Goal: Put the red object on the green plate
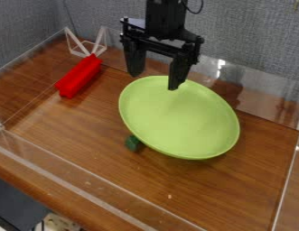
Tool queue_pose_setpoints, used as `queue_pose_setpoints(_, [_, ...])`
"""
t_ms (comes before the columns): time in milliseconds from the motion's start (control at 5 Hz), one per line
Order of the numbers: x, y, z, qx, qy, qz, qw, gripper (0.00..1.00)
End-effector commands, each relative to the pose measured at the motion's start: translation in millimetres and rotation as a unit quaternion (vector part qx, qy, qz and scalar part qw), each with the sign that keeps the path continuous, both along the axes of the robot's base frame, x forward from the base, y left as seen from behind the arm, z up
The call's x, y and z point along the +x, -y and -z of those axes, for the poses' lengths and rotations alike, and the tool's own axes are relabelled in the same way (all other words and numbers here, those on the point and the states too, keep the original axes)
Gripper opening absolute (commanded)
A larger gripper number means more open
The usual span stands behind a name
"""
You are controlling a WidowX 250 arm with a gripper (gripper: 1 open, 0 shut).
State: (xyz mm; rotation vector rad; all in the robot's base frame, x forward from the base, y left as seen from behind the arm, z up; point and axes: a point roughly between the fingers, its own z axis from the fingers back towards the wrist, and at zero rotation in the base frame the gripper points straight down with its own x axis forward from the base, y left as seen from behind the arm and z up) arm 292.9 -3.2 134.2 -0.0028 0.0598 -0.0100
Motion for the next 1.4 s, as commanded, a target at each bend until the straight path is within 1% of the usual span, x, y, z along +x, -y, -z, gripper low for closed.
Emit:
queue_pose_setpoints(0, [3.0,-24,10.4,0.003,-0.006,-0.041,0.9991,1.00])
queue_pose_setpoints(200, [15.4,-64,18.8,0.010,-0.002,-0.063,0.9980,1.00])
queue_pose_setpoints(400, [15.2,-113,24.2,0.016,0.007,-0.053,0.9984,1.00])
queue_pose_setpoints(600, [9.1,-155,29.9,0.022,0.014,-0.046,0.9986,1.00])
queue_pose_setpoints(800, [10.2,-186,39.2,0.025,0.019,-0.033,0.9990,1.00])
queue_pose_setpoints(1000, [25.2,-189,39.9,0.026,0.023,-0.036,0.9988,1.00])
queue_pose_setpoints(1200, [37.1,-181,39.2,0.025,0.026,-0.029,0.9989,1.00])
